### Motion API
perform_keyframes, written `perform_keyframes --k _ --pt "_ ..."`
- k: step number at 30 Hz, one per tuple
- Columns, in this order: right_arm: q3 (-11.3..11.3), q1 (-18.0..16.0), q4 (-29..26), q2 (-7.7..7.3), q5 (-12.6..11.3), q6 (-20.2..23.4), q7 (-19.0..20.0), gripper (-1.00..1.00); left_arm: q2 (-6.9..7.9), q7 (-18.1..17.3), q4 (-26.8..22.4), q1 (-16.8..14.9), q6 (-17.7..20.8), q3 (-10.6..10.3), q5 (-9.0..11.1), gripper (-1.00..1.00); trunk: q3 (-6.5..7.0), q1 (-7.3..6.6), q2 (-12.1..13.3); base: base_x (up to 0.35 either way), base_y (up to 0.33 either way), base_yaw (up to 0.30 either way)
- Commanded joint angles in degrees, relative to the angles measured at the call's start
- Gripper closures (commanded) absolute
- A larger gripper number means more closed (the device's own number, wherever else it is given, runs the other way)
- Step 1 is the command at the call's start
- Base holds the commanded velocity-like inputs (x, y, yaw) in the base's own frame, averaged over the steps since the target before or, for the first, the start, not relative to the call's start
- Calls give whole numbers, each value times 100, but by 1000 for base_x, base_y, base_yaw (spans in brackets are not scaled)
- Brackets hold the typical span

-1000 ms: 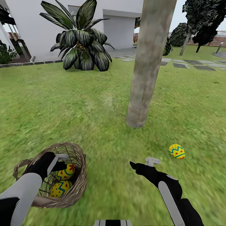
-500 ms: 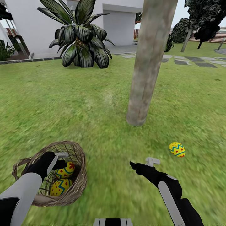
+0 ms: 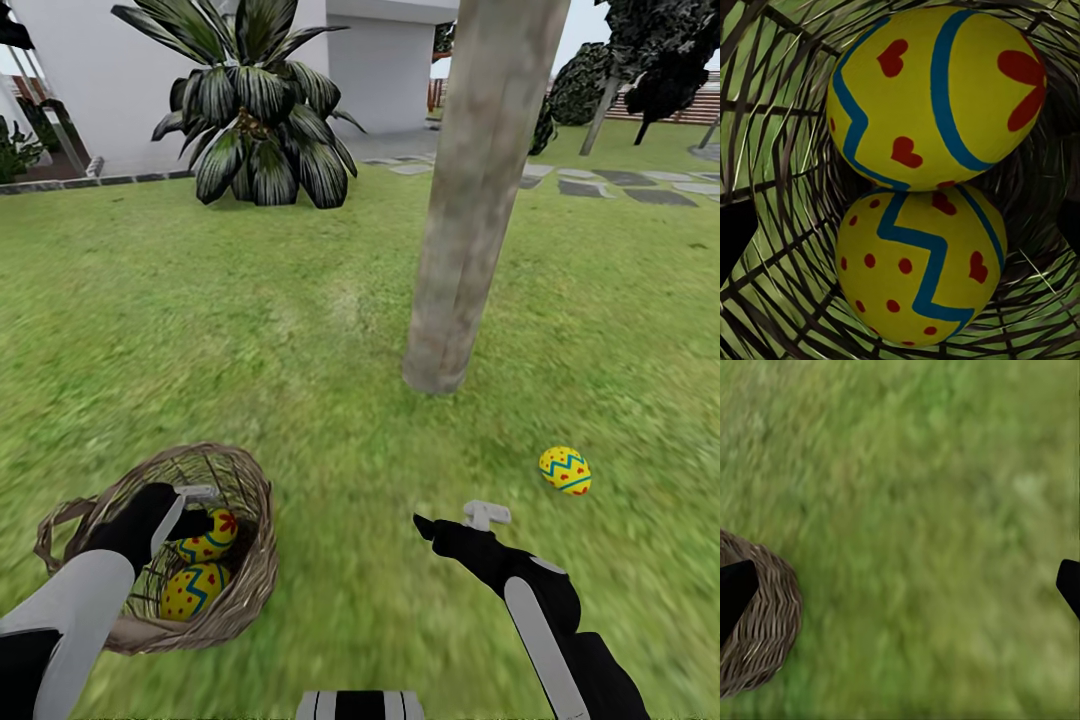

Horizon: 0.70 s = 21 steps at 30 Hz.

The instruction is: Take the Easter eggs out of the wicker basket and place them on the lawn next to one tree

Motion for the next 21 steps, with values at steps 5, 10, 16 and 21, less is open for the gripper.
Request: perform_keyframes --k 5,10,16,21 --pt "2 -3 -7 -8 -60 14 -59 -100 -4 12 -9 -1 -11 -274 -19 -100 -52 -1 -2 0 0 0" --pt "8 -3 -7 -2 -60 14 -54 -100 -3 -3 -4 -1 -179 -390 -21 -100 -99 -1 -2 0 0 0" --pt "9 -3 -7 -4 -60 14 -52 -100 7 -28 -1 -5 -366 -438 -21 -100 -155 -1 -2 0 0 0" --pt "9 -3 -7 -8 -60 14 -50 -100 12 -29 -6 -6 -452 -479 -21 -100 -202 -1 -2 0 0 0"
